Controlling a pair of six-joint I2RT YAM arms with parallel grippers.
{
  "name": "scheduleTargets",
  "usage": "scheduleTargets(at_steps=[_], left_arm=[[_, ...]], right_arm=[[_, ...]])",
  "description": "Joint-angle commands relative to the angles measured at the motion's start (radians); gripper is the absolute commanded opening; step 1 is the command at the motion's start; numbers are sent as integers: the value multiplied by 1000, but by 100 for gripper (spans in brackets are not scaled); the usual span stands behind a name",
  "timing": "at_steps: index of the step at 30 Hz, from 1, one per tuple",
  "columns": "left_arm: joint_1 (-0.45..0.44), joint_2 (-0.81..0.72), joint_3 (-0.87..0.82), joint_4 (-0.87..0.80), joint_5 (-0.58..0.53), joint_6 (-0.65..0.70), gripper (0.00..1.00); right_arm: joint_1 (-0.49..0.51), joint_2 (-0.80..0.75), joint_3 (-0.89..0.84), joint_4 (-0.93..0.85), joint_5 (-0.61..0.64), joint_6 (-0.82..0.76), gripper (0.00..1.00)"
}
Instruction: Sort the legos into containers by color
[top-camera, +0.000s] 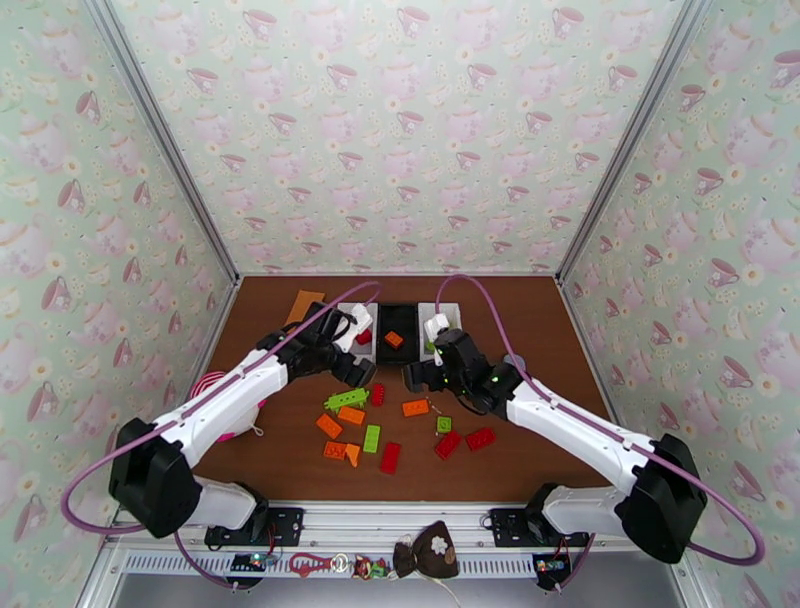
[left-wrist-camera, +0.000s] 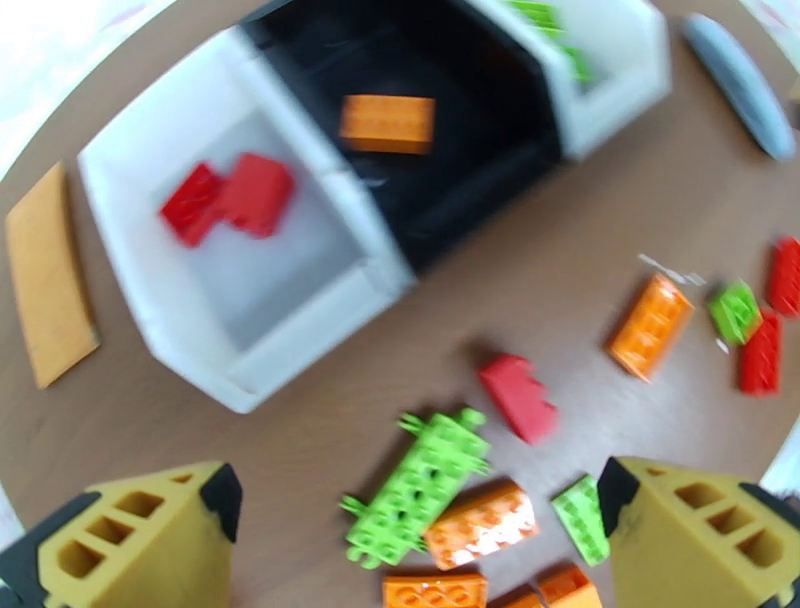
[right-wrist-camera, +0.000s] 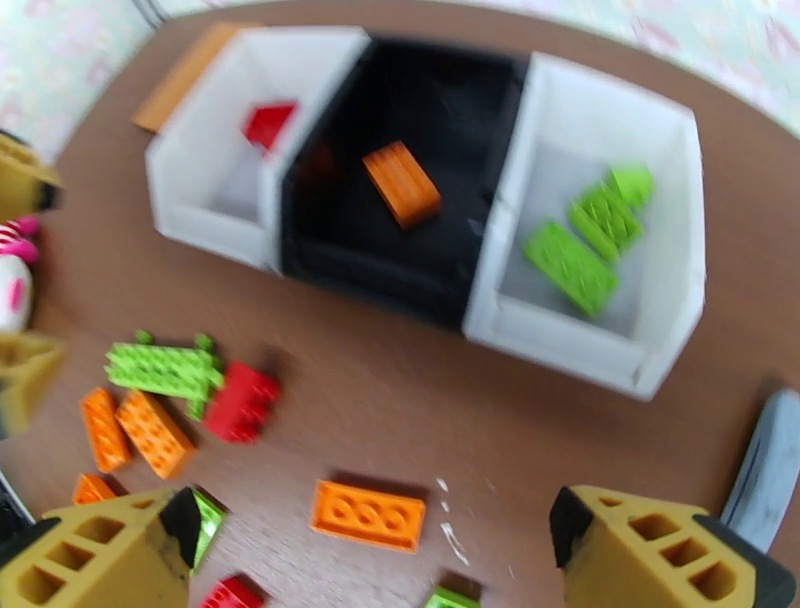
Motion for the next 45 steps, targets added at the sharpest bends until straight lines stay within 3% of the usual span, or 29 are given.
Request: scheduleTargets(at_steps=[1,7,13,26,38,45], left_arm=[[2,-72,-33,41,115,74,98],[-1,-217,-116,88,205,115,100],[-5,-348,-190,128,216,132,99],[-6,-422,-247,133,249,164,100],[-6,-394,-250,136,256,172,100],[-5,-385,-246,140,265,166,100]], right_arm=[[19,37,11,-87,40,89,99],[42,146,34,-145,92,204,99],[67,240,54,-143,97,260,99],[115,420,135,-138,75,314,100],[114,495,148,-106,19,289,88],[114,504,140,-97,13,289,76]])
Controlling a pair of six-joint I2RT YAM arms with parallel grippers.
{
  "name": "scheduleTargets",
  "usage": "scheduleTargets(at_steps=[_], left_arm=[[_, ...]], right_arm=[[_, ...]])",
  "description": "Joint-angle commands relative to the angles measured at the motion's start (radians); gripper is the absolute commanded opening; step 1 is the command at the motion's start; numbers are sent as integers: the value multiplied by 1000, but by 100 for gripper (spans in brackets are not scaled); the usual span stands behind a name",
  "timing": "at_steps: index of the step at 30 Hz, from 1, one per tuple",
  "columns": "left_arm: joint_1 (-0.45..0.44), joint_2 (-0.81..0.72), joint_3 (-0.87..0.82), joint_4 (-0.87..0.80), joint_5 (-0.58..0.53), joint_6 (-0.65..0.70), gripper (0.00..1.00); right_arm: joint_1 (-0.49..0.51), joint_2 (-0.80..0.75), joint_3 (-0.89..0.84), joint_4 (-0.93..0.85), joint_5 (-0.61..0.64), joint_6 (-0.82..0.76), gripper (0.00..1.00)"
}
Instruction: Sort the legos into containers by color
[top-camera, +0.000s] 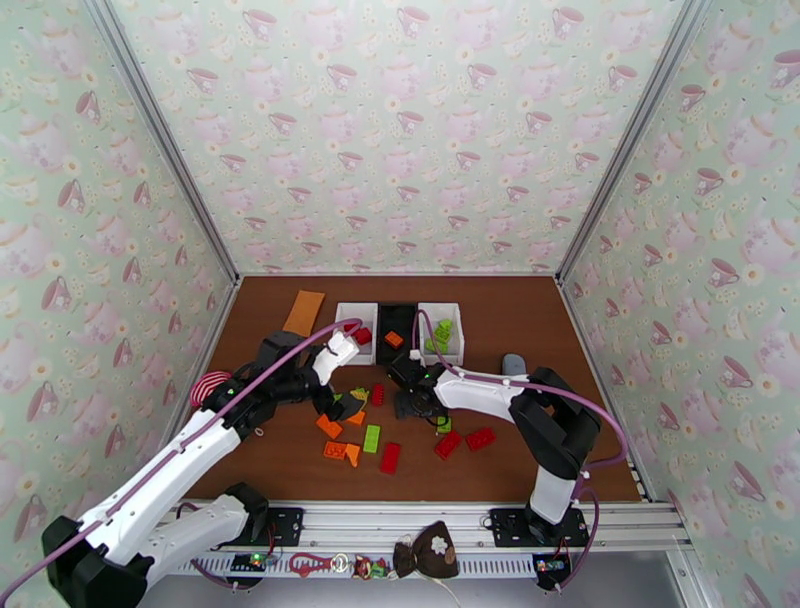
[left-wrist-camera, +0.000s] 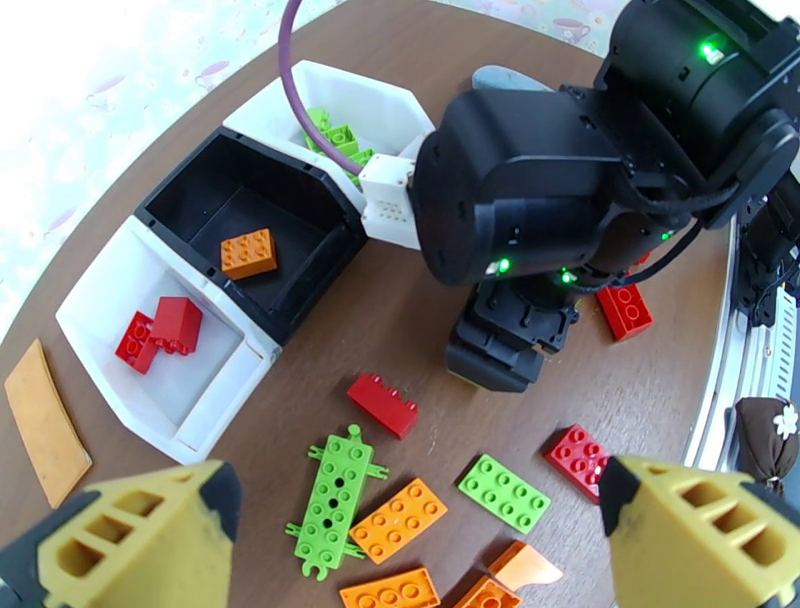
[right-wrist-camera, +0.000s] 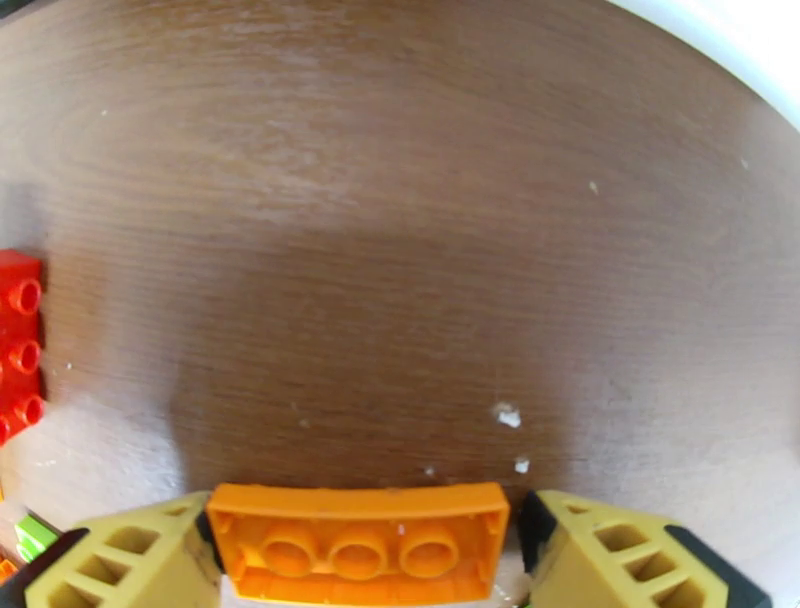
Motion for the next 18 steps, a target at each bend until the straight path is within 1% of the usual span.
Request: scheduleTargets(at_steps=[1,3,6,8,14,18], left_arm=[[-4,4,1,20,36,8,100],[-4,0,1,21,38,7,100],[-4,0,4,17,37,5,100],[-4,-3,7,15,36,1,99],[-6,-24,4,25,33,-25,99],[-10,-47,-8,41,22,-47,99]], right_arm=[[4,16,16,26,-33,4,73],[4,14,14,27,-30,3,68],[4,5,13,31,-31,1,65],[4,-5,12,35,-29,1,61],[3,-85,19,44,12,-14,59],[-3,-122,78,41,61,-72,59]])
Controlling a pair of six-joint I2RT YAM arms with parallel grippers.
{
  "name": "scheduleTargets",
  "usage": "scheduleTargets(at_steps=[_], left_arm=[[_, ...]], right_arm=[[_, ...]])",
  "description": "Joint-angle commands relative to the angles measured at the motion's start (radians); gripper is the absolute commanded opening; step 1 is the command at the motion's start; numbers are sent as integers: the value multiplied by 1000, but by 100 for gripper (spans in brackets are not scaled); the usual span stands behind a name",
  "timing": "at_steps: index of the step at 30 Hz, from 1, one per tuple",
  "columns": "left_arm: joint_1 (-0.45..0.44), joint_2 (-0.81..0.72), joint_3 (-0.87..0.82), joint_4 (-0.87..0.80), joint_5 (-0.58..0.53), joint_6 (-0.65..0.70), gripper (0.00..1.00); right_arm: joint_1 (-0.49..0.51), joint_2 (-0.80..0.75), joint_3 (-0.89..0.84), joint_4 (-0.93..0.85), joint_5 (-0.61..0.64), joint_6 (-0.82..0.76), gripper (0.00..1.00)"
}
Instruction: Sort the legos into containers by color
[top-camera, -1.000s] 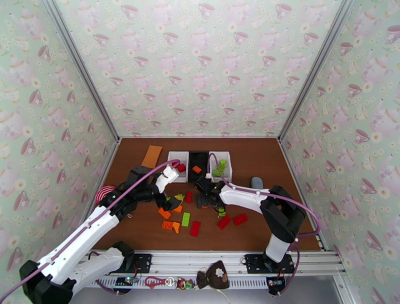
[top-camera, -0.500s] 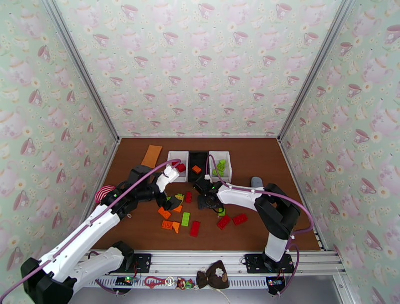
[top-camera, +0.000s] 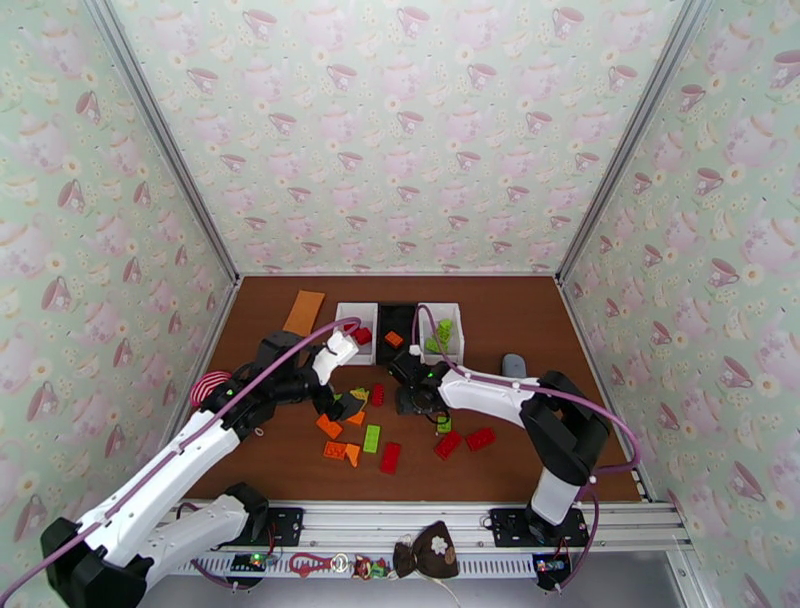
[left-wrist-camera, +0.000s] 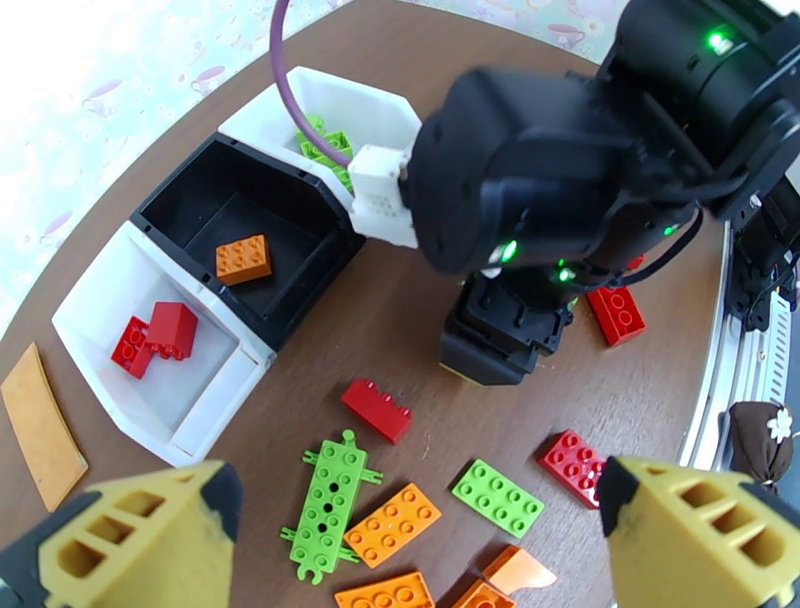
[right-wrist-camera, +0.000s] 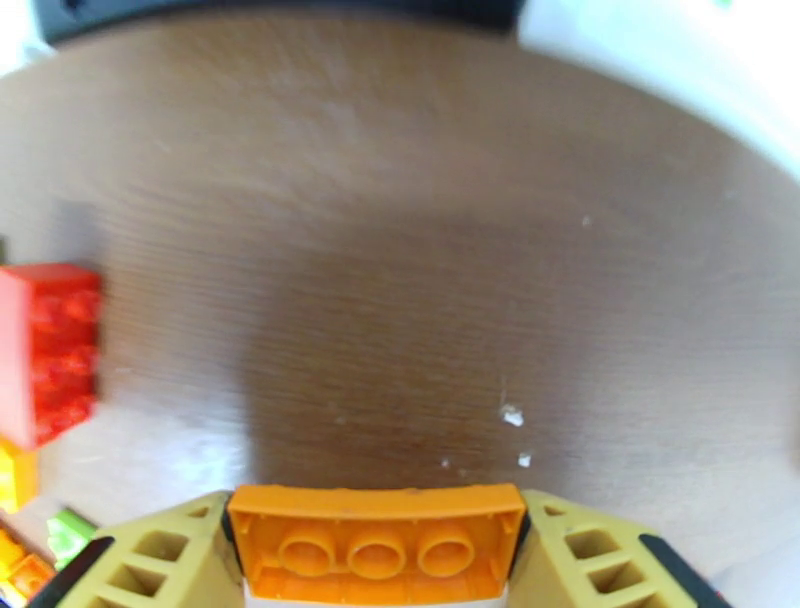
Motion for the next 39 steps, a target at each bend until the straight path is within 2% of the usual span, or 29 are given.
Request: scheduleTargets(at_steps=[1,6,12,22,27,29,34,39], left_arm=[[-7,-35,-7,34,7,-30,99],[-10,-58,-21,68,-4,-63,100],[-12,-77,-53,152,-146,-140,100],[-24,-47,-73,219,-147,-197,100],[-30,-21,-66,222,-166,-181,100],[-31,-11,-62,222,-165,-175,100],[-33,0,-57,222,-162,-168,100],[-37,0,-58,229,-158,-163,100]], right_arm=[[-8,-47,86,34,57,-74,59],[-49,3,200,66,59,-177,59],[-107,107,359,107,36,-295,59],[-181,318,591,120,-26,-376,60],[-204,381,630,164,-17,-388,62],[-213,403,650,163,-14,-379,65],[-215,366,634,186,-17,-375,79],[-214,270,553,217,-3,-376,98]])
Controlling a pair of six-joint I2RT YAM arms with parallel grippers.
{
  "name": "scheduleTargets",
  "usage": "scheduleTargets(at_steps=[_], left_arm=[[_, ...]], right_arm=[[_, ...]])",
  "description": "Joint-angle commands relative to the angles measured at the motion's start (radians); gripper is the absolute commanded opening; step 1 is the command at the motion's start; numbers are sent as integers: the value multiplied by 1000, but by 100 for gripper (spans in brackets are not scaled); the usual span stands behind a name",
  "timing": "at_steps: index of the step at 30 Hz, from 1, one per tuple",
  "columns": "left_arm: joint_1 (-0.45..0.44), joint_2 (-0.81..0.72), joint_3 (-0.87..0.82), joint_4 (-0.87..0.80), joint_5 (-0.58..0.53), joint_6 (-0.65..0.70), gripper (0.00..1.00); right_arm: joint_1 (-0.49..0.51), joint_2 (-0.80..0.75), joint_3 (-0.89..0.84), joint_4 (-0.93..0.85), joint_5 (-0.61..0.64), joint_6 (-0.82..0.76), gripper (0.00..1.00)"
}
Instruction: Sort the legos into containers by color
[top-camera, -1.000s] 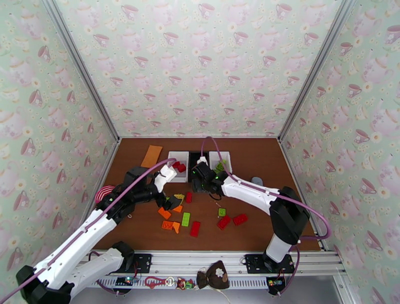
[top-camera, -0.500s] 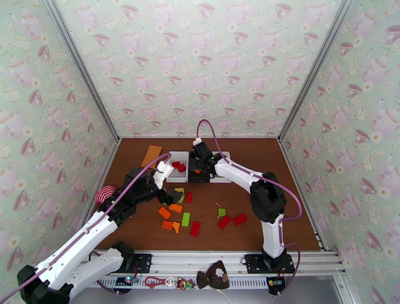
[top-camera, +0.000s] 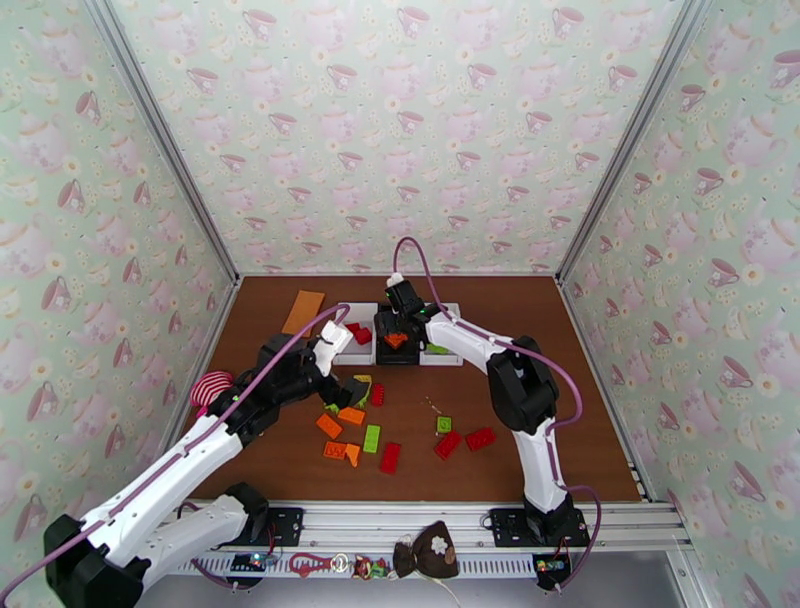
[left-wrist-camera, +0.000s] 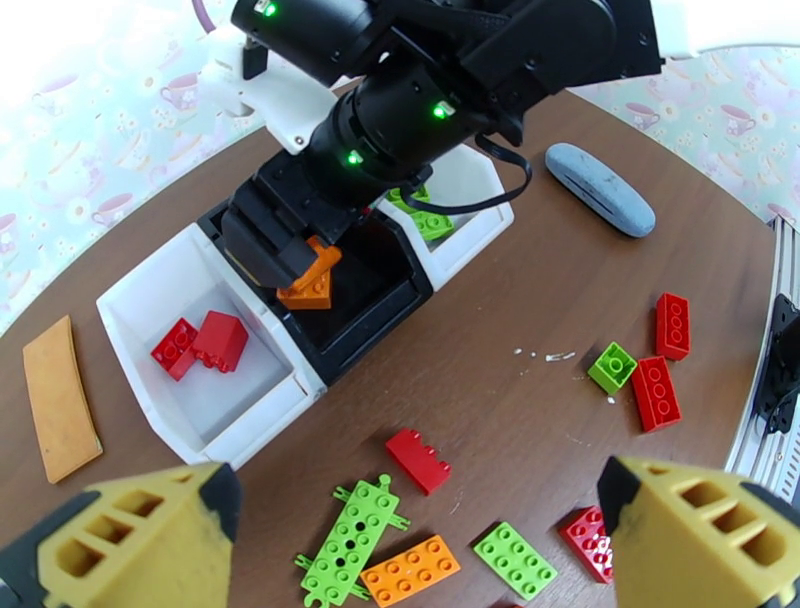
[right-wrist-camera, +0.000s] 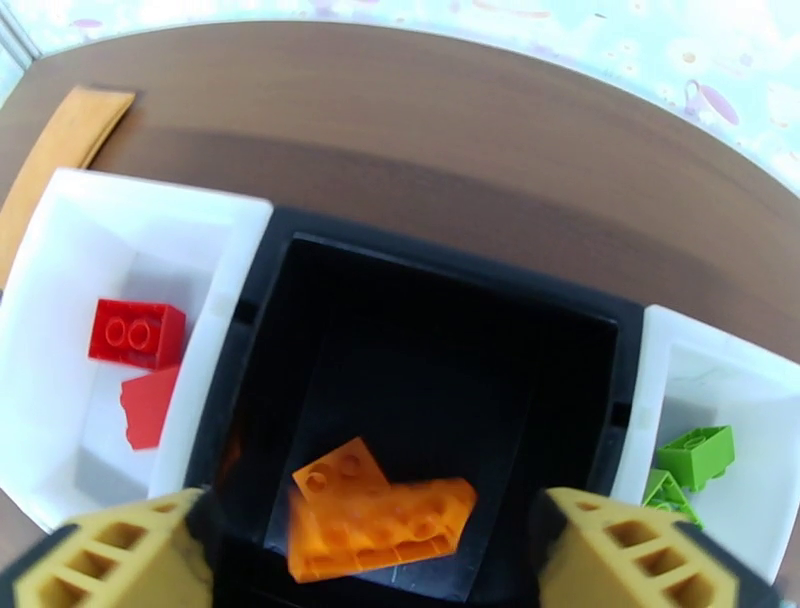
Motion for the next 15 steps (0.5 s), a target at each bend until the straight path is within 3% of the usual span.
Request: scheduleTargets(at_steps=[1,6,15], left_arm=[[-13,5,10,34,-6,10,100],[-40,27,0,56,-10,8,100],[-92,100,-3,121,-2,7,100]], right_arm=[[1,-137,-74,64,3,-4,99],[1,-302,-275,191,-27,-6,99],[3,-532,-557,210,23,29,99]])
